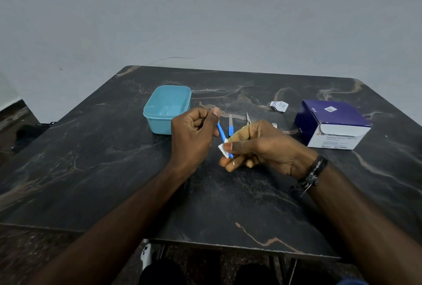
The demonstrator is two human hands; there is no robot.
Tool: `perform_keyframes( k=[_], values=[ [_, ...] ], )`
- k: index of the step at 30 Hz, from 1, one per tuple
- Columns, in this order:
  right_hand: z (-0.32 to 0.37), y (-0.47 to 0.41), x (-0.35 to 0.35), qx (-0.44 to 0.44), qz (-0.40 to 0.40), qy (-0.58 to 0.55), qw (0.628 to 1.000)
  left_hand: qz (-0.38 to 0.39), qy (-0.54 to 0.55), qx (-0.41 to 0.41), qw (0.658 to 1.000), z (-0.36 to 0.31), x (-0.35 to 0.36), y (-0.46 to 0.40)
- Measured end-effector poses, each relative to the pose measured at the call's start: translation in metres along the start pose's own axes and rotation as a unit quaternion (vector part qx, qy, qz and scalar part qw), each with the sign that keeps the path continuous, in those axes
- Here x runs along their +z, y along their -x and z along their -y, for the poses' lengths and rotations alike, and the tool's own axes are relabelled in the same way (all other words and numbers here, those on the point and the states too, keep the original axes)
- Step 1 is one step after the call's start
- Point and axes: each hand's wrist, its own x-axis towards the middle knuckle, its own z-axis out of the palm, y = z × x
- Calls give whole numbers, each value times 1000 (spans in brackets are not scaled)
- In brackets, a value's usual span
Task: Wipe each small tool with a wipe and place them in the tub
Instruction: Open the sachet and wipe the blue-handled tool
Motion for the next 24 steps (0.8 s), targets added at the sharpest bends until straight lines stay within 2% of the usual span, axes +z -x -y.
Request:
perform_keyframes(
  k=[7, 15, 24],
  values=[
    [2, 4, -2, 20, 34, 6, 999, -9, -9, 3, 1000, 0, 1, 2],
    [3, 3, 3, -17, -37, -2, 999, 14, -3, 16, 1000, 2, 1, 1],
    [-1, 1, 8, -2, 21, -1, 1000, -27, -39, 57, 997, 3, -1, -1]
  ],
)
